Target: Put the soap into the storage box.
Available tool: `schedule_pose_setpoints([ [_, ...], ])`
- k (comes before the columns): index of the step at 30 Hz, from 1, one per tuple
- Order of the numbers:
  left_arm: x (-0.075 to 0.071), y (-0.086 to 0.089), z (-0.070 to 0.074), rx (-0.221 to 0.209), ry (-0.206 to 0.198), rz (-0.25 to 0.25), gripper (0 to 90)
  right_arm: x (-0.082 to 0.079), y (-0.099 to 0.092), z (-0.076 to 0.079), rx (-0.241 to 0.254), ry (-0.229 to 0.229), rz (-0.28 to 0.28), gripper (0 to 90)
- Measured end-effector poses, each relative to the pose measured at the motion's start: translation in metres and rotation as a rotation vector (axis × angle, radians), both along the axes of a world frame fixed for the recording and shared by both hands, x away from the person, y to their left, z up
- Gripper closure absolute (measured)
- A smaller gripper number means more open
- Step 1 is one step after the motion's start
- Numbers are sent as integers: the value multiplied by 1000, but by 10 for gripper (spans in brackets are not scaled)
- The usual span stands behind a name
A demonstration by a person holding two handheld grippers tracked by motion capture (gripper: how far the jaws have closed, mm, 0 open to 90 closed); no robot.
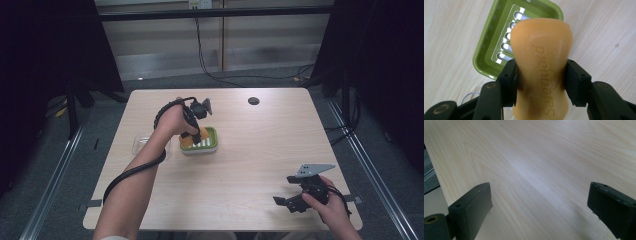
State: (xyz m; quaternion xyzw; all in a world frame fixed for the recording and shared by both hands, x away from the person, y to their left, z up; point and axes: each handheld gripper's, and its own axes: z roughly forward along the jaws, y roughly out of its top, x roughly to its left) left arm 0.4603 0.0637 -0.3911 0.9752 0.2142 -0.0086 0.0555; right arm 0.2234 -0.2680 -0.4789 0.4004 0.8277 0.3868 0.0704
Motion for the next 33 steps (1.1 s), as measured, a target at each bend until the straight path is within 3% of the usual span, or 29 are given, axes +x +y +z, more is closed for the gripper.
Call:
schedule_pose_setpoints([
  [7, 5, -1, -1, 18, 2, -28, 499, 0, -1, 0, 1, 1, -3, 53],
  [15, 9, 0, -5, 10, -4, -10, 499, 0, -1, -1, 1, 5, -2, 53],
  [33, 19, -2, -7, 19, -16, -37, 499, 1, -1, -3, -5, 5, 2, 53],
])
